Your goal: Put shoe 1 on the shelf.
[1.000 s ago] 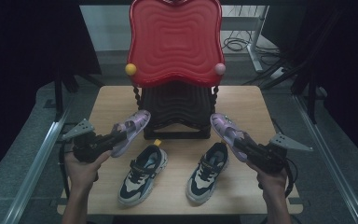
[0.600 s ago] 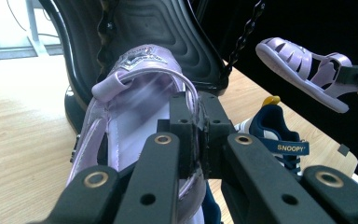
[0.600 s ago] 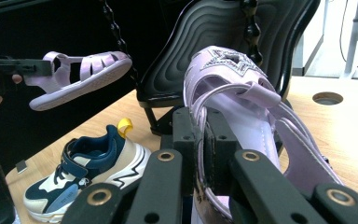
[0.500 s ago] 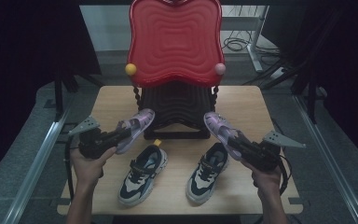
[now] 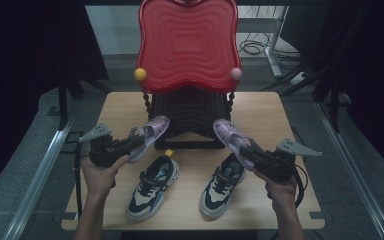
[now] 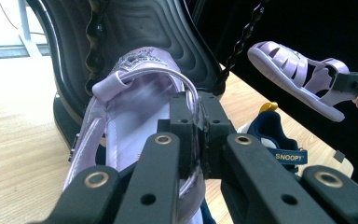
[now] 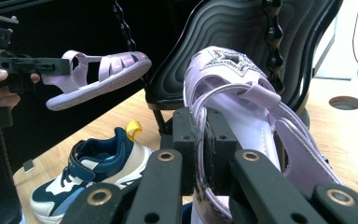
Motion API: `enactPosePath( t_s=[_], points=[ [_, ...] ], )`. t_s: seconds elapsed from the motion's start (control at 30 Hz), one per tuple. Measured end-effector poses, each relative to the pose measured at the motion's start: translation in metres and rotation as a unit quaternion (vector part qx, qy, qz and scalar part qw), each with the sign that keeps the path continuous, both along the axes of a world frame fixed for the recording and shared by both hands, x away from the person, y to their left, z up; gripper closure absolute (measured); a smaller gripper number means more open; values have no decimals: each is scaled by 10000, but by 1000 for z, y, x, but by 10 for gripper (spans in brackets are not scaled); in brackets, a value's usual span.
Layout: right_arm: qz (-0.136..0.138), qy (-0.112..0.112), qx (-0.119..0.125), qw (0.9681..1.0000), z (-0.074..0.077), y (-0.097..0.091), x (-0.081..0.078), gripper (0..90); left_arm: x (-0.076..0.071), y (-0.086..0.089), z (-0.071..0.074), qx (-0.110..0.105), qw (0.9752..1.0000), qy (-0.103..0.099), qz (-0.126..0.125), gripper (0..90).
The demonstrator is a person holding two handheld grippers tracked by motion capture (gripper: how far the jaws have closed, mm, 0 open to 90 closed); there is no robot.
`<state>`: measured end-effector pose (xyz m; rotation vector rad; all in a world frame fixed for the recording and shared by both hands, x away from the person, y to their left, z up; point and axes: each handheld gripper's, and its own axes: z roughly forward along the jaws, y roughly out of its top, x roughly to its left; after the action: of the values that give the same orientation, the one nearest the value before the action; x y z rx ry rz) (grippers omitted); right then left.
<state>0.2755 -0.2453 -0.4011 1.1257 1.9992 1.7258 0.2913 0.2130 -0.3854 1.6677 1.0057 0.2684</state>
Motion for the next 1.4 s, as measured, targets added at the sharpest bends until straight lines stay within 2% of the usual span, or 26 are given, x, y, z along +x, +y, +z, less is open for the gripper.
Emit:
enactPosePath(
  t_s=[0.63, 0.8, 1.17, 1.4],
  points=[
    [111, 15, -33, 9999, 0, 17, 9, 849, 11, -10, 4, 62, 10000, -46, -35, 862],
    [126, 33, 7, 9999, 0, 21, 12, 849, 13, -13, 4, 20, 10000, -42, -60, 862],
    [94, -5, -7, 10000, 7, 31, 21, 849, 18, -21, 9, 1, 9998, -146, -124, 861],
    [89, -14, 32, 10000, 7, 38, 25, 849, 21, -27, 11, -18, 9997, -192, -146, 862]
  ],
)
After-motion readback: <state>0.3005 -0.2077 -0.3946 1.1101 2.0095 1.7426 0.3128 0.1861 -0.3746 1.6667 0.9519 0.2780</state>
